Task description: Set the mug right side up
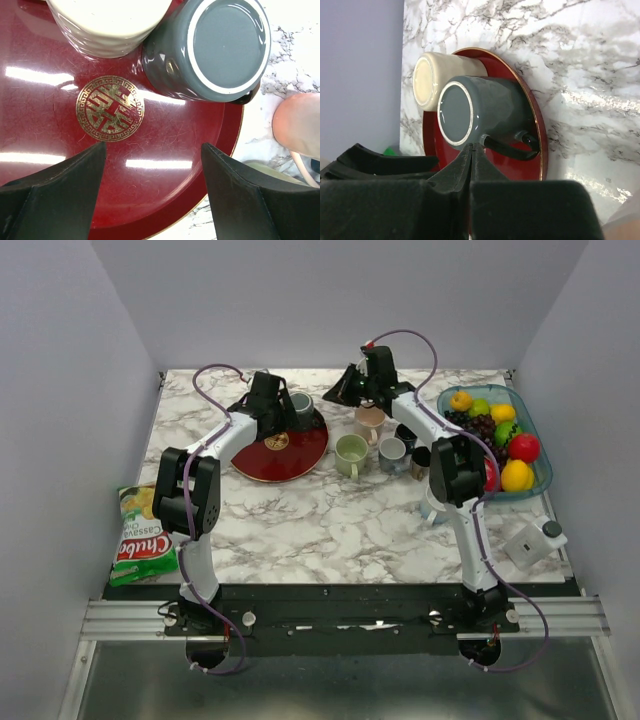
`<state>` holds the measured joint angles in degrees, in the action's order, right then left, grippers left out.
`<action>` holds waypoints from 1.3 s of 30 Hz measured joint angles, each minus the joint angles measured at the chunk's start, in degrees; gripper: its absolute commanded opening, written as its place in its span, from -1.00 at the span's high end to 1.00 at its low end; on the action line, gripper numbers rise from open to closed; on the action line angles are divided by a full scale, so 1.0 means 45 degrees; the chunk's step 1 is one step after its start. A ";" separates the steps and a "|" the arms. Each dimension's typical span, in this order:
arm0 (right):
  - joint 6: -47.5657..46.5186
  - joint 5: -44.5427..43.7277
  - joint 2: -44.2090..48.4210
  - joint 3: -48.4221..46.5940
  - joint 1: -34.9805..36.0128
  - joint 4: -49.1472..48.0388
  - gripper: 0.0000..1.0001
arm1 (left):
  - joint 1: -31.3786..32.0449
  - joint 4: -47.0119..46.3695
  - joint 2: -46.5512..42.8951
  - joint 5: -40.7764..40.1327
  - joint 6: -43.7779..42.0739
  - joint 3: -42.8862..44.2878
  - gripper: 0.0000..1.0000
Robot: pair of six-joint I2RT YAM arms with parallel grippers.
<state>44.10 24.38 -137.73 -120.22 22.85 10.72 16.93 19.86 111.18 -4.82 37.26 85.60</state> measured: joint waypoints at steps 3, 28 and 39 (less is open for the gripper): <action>0.0738 0.0325 -0.0743 -0.0991 -0.0015 0.0719 0.85 | 0.0000 0.0000 0.0000 0.0000 -0.0005 0.0000 -0.68; 0.3585 0.0767 -0.1846 -0.2293 0.0015 0.2827 0.99 | -0.0010 0.0369 0.0160 0.0408 -0.0748 0.1734 -0.75; 0.3531 -0.0214 -0.1885 -0.2200 0.0015 0.2579 0.99 | 0.0631 0.0199 0.1049 0.1015 -0.0845 0.2943 -0.76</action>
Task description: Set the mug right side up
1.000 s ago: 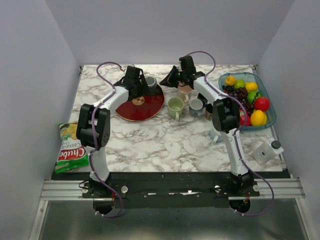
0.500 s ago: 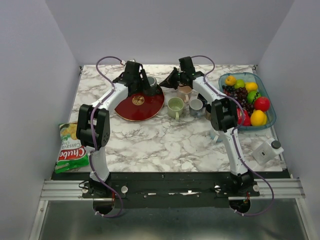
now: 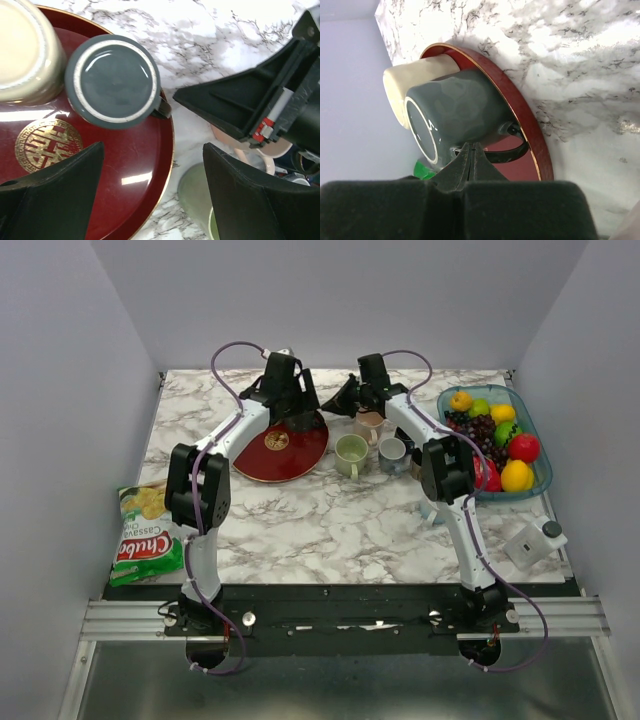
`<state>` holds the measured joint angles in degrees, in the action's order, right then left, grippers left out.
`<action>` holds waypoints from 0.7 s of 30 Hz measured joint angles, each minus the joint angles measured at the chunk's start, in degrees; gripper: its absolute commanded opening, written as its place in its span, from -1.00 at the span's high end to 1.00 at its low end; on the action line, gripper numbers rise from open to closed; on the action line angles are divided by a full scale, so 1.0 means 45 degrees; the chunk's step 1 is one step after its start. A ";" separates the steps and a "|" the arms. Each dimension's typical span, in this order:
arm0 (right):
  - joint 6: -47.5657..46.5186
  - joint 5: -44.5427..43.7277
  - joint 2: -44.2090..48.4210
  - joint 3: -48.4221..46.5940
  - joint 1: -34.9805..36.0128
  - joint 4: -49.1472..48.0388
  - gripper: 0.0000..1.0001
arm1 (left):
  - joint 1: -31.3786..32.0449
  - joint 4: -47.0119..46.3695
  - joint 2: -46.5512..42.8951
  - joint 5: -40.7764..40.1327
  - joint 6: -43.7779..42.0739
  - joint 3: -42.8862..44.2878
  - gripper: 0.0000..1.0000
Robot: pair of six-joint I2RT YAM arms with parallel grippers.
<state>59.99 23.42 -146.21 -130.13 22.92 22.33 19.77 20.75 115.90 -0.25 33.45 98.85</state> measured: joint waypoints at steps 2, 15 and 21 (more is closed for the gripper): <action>0.0000 0.0000 -0.0112 -0.0083 0.0024 -0.0092 0.99 | 0.0117 -0.0024 0.0000 0.0073 -0.0005 -0.0044 -0.76; -0.0340 0.0087 -0.0670 -0.0005 0.0471 -0.0525 0.99 | 0.0102 0.0019 0.0000 0.0039 -0.0155 -0.0282 -0.77; -0.1122 -0.0068 0.0233 0.2079 0.0690 -0.0879 0.99 | 0.0102 0.0194 -0.0019 -0.0316 -0.0194 -0.0384 -0.77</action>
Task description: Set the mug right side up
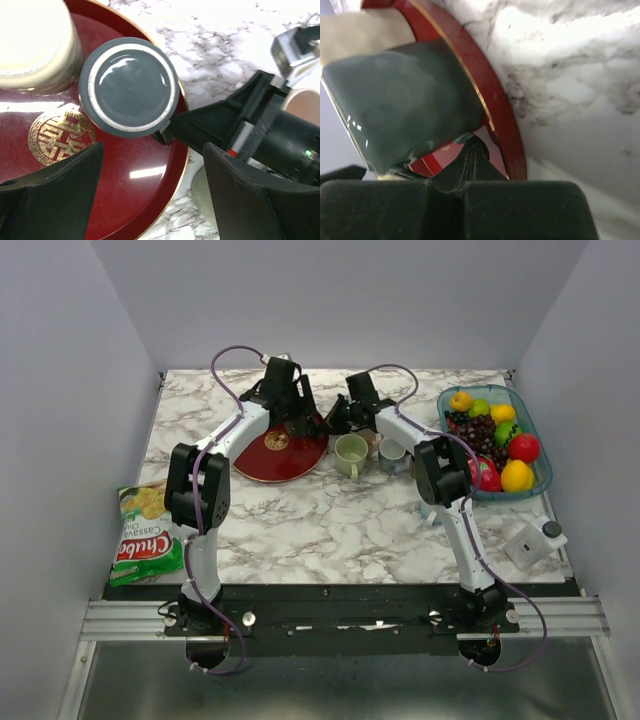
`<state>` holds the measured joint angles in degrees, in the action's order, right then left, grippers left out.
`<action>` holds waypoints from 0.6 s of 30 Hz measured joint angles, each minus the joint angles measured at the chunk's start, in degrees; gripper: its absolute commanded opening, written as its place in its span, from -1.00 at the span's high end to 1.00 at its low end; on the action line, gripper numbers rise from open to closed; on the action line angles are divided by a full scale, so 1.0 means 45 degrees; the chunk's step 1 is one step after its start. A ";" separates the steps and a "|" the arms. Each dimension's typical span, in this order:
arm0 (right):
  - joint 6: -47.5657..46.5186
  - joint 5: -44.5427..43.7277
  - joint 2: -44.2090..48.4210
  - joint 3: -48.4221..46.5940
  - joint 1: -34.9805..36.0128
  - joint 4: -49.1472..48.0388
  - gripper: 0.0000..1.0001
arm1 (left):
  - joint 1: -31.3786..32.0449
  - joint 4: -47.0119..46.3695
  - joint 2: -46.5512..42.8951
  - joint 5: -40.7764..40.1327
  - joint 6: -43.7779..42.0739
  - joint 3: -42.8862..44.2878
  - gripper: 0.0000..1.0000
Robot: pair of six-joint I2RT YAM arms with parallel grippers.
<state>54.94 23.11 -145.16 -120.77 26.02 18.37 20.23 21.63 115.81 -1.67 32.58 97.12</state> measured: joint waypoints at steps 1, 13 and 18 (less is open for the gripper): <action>-0.0151 0.0000 0.0136 0.0209 0.0058 -0.0058 0.99 | 0.0000 0.0029 0.0000 -0.0058 0.0000 -0.0039 -0.77; -0.2205 0.0432 0.1899 0.1719 0.0447 -0.1778 0.71 | 0.0000 0.0214 -0.0466 -0.0656 0.0155 -0.1190 -0.76; -0.2463 -0.0568 0.3133 0.3818 0.0510 -0.1987 0.03 | 0.0000 0.0068 -0.0573 -0.0651 0.0291 -0.1355 -0.75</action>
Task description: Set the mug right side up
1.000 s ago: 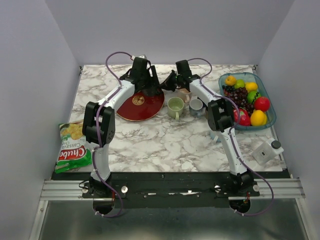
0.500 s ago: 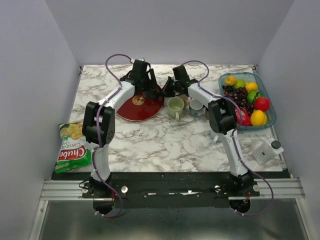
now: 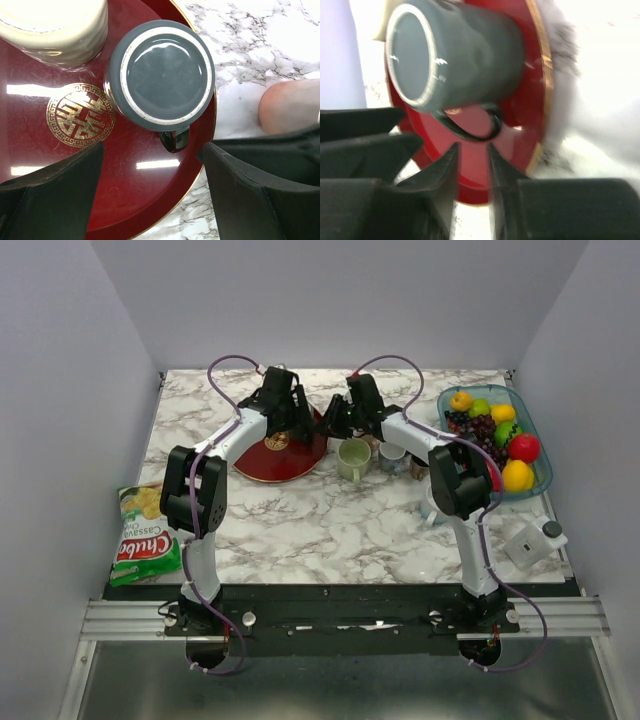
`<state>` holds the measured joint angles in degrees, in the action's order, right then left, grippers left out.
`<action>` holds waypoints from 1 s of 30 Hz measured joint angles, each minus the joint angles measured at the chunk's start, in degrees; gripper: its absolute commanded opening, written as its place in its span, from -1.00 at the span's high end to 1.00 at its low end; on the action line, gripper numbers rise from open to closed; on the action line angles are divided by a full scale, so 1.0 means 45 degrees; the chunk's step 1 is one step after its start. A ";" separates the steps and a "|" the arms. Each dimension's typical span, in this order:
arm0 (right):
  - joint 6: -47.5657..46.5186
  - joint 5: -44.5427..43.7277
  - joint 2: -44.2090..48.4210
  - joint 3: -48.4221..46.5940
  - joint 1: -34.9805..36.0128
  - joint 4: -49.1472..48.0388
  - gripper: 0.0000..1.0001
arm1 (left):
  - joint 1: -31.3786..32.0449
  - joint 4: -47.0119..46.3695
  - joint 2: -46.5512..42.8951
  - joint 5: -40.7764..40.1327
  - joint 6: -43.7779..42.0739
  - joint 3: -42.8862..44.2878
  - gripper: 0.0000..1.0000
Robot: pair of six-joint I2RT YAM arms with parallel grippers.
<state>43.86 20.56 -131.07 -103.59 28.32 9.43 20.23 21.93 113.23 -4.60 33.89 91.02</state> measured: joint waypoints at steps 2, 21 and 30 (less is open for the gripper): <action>-0.0126 -0.0685 0.0690 0.0801 0.0034 0.0044 -0.21 | 0.0000 -0.0097 -0.0029 0.0000 0.0063 -0.0136 -0.75; -0.1870 -0.4575 0.6324 0.4813 0.0044 -0.0272 -0.46 | 0.0991 -0.0602 0.0262 -0.1802 0.1375 -0.0097 -0.32; -0.2093 -0.4741 0.9942 0.7888 0.0044 -0.0189 -0.46 | 0.1608 0.0437 0.1413 -0.3774 0.2365 0.1525 -0.01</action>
<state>34.44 -0.78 -86.32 -68.10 28.51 8.58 27.46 23.90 119.59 -21.58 44.53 97.89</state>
